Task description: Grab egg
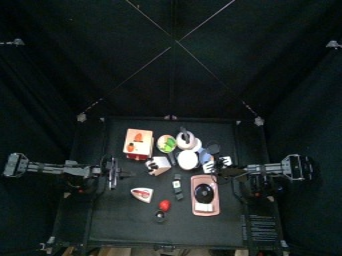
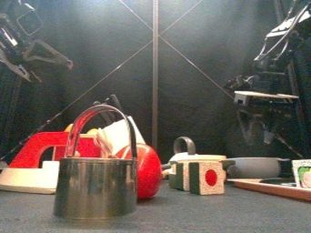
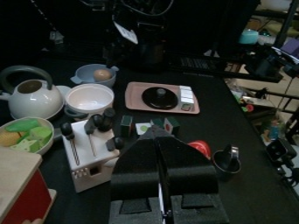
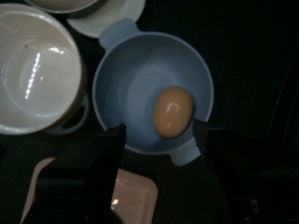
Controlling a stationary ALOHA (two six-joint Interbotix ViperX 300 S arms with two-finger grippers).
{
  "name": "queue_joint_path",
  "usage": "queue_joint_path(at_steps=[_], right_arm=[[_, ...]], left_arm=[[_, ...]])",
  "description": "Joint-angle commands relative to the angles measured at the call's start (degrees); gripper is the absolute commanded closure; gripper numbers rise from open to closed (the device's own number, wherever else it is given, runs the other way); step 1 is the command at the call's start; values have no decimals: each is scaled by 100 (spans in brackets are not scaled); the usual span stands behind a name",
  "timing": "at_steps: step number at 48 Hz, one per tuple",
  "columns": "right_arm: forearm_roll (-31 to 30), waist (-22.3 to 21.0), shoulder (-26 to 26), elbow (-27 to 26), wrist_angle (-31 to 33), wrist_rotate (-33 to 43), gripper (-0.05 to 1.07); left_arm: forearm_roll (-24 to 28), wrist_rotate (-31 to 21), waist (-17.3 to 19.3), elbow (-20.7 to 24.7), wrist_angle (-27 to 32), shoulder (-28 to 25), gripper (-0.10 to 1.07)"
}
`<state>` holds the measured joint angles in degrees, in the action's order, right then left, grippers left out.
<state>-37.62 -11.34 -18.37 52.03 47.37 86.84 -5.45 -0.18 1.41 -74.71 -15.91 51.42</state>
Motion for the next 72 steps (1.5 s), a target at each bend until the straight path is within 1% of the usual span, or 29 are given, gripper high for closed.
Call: queue_joint_path(at_steps=[1, 5, 9, 18, 28, 39, 51, 64, 72], right_arm=[[-18, -229, 18, 44, -343, 18, 9], [0, -352, 88, 132, -475, 62, 9], [9, -387, 149, 176, -545, 62, 9], [0, -396, 316, 149, -536, 62, 9], [9, -510, 563, 132, -563, 62, 9], [-9, -554, 870, 0, -782, 9, 9], [-18, -562, 1160, -167, -826, 0, 9], [26, -536, 1116, -211, -826, -18, 9], [70, -396, 1037, -193, -826, -26, 9]], left_arm=[[-9, 9, 35, 62, -26, -26, 97], [-9, 9, 53, 62, -26, -26, 97], [-9, 9, 53, 62, -26, -18, 97], [-9, 9, 53, 62, -26, -26, 98], [-9, 9, 53, 62, -26, -26, 97], [-9, 18, 53, 62, -26, -26, 97], [-9, 18, 62, 62, -26, -26, 97], [-9, 18, 53, 44, -26, -26, 97], [-9, 18, 53, 44, -26, -26, 97]])
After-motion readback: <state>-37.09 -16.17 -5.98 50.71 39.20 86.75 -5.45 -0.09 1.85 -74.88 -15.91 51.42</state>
